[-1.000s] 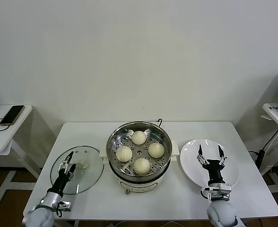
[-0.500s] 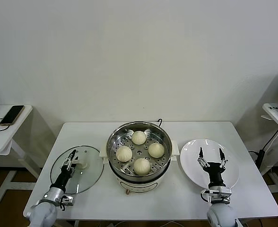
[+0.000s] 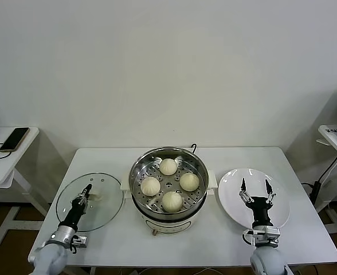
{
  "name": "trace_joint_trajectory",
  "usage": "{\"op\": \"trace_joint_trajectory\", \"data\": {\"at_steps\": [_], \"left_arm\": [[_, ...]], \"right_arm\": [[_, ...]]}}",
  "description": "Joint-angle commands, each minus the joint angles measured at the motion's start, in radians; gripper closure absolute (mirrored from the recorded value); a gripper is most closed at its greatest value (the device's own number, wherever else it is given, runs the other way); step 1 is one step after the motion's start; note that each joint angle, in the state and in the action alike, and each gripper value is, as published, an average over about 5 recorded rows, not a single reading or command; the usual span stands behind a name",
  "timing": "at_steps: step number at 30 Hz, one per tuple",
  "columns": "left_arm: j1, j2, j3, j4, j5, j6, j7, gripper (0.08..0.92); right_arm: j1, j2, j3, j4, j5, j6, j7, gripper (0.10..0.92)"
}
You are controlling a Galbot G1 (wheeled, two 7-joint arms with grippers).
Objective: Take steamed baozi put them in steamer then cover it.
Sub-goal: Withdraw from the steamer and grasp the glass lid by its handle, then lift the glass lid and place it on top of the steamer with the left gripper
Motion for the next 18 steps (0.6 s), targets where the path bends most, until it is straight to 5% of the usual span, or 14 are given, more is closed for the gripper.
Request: {"op": "trace_joint_trajectory", "data": {"at_steps": [1, 11, 18], "left_arm": [[0.043, 0.063, -0.054, -0.186, -0.121, 0.024, 0.022, 0.802], [0.065, 0.145, -0.119, -0.593, -0.273, 0.143, 0.155, 0.813], [0.076, 0.128, 0.078, -0.883, -0.285, 0.293, 0.299, 0.813]], "right_arm": [[0.001, 0.007, -0.002, -0.002, -0.003, 0.001, 0.0, 0.203], [0.005, 0.025, -0.004, -0.001, -0.01, -0.002, 0.001, 0.203], [0.0, 0.026, 0.007, 0.003, -0.019, -0.004, 0.002, 0.203]]}}
